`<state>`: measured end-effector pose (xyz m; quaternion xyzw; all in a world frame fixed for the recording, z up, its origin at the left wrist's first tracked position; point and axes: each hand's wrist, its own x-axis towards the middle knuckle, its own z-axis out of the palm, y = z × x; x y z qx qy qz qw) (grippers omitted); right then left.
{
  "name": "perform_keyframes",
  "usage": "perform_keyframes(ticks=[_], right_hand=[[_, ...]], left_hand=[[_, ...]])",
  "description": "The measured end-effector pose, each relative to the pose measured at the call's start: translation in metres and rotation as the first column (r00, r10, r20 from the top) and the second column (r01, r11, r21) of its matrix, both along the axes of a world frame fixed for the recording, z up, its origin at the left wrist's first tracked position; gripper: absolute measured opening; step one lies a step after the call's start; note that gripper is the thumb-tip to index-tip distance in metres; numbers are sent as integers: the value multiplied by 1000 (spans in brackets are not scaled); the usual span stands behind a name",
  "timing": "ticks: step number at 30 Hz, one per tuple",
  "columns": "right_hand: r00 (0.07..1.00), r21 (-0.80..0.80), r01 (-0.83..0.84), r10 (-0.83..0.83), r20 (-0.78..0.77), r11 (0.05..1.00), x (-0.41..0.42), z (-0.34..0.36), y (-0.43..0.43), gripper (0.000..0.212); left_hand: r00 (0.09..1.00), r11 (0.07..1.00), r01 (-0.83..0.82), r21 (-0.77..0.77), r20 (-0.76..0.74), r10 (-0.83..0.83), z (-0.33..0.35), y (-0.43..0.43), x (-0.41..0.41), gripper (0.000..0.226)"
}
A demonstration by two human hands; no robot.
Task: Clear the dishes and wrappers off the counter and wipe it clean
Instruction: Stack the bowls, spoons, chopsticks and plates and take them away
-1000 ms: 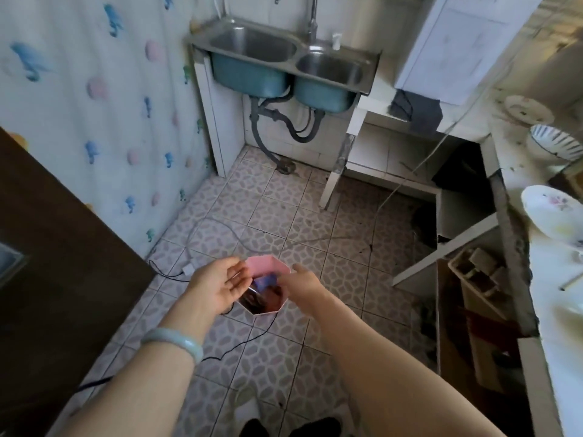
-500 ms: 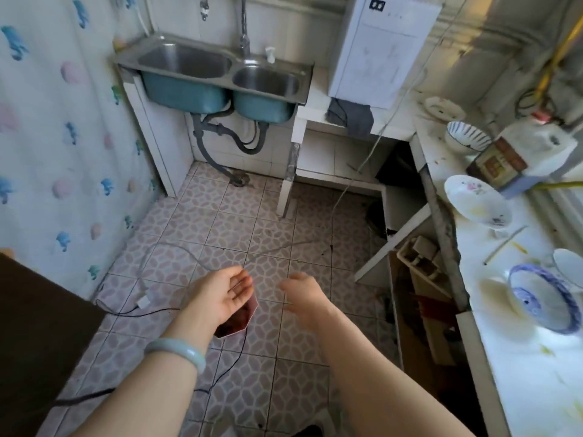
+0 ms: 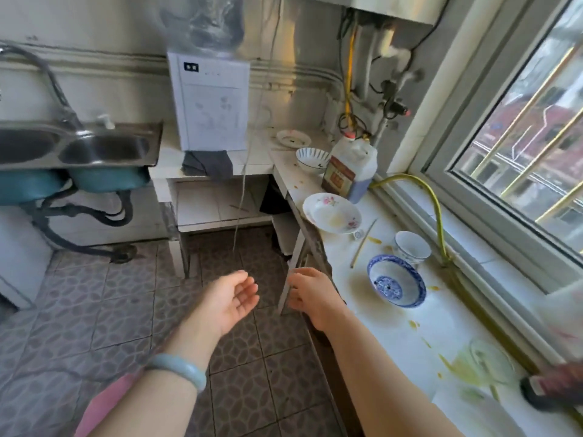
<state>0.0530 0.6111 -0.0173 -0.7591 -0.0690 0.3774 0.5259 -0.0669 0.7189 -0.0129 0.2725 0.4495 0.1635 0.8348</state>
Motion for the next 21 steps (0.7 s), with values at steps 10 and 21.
perform_keyframes(ticks=[10,21], right_hand=[[970,12,237,-237,51,972,123,18,-112,23],[932,-66,360,-355,73,931,169,10,-173,15]], left_hand=[[973,973,229,20,-15,-228,0,-49,148,10],[906,912,393,-118,-120,-406,-44,-64,275,8]])
